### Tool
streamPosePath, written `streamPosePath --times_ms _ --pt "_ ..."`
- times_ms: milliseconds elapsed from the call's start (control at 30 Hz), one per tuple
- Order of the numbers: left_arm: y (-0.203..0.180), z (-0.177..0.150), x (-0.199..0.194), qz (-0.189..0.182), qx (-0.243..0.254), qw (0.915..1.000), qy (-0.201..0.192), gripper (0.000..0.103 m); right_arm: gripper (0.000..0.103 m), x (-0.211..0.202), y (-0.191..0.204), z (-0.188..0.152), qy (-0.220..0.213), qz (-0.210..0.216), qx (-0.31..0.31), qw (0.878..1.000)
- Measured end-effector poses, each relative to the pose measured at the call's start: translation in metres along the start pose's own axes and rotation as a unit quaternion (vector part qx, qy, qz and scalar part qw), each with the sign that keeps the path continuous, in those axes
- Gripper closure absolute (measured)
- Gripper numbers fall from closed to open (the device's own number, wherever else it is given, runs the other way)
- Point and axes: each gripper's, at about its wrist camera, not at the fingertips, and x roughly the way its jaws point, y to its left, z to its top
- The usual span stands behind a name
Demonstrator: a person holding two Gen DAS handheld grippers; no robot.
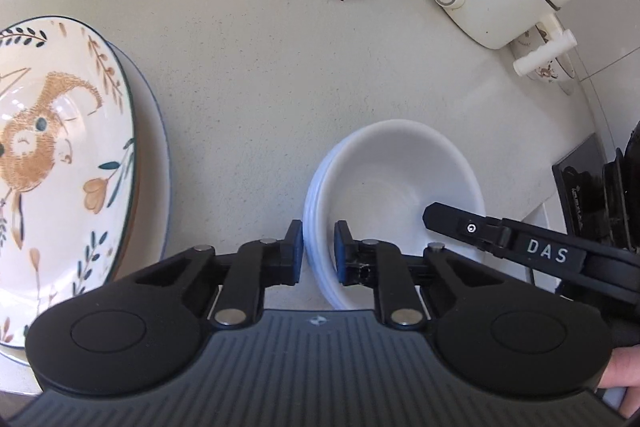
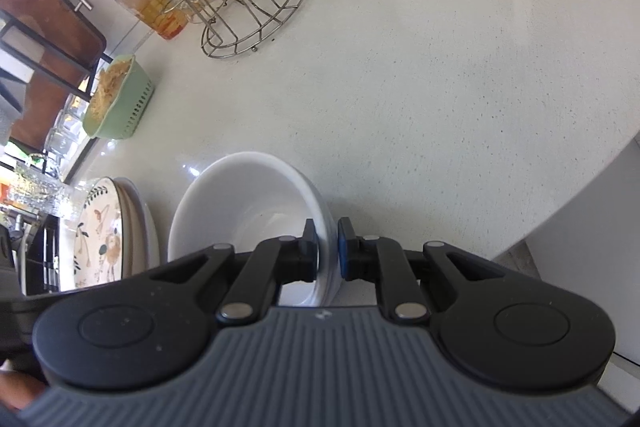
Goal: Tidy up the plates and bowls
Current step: 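Carry the nested bowl stack with both grippers over the plate stack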
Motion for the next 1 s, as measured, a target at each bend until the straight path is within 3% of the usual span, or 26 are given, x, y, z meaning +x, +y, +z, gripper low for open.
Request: streamPosePath --times_ms 633,1000 --pt "0.010 -0.009 -0.080 0.002 -0.023 0.9990 -0.039 0.086 0.090 -0.049 0.050 -0.016 -0.040 0.024 -0.004 0.999" --pt "0.038 -0.006 -0.135 -0.002 -0.036 0.9964 -0.076 0.086 0.089 -0.064 0.093 -0.019 -0.060 0.045 -0.019 0.997"
